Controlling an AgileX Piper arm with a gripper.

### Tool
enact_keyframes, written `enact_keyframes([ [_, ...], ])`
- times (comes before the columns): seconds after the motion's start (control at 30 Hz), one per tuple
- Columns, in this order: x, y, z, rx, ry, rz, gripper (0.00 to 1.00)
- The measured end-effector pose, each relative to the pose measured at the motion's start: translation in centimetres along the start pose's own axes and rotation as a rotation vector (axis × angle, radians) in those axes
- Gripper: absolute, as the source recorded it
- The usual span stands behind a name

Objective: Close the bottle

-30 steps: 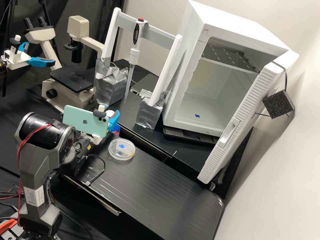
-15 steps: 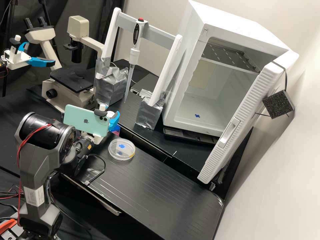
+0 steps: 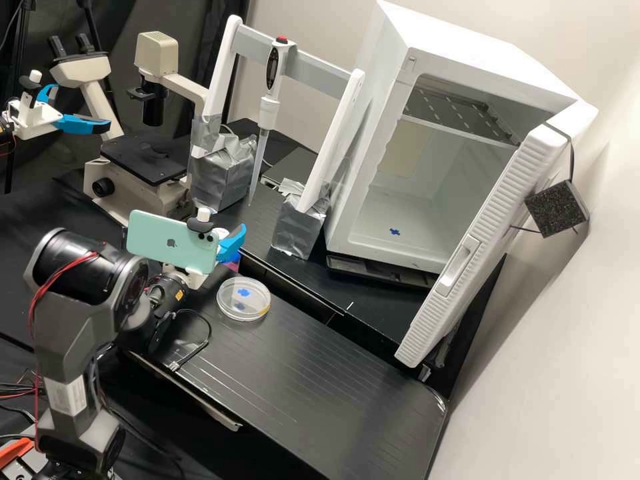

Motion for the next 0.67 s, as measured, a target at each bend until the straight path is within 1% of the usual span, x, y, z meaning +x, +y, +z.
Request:
enact_keyframes([
  [0.17,-2.1,2.2,0.1,0.047,0.001,0.091,1.0],
  [0.2,-2.7,2.9,0.1,0.061,-0.001,0.129,1.0],
  [0.3,-3.8,3.9,0.0,0.069,0.0,0.184,1.0],
  [0.43,-5.0,4.9,0.1,0.09,0.003,0.244,1.0],
  [0.47,-5.3,5.1,0.1,0.102,0.005,0.258,1.0],
  [0.5,-5.5,5.3,0.1,0.12,0.01,0.267,1.0],
  [0.53,-5.8,5.5,0.2,0.146,0.01,0.277,1.0],
  [0.6,-6.0,5.7,0.3,0.179,0.012,0.291,1.0],
  [0.67,-6.1,5.7,0.3,0.199,0.013,0.293,1.0],
])
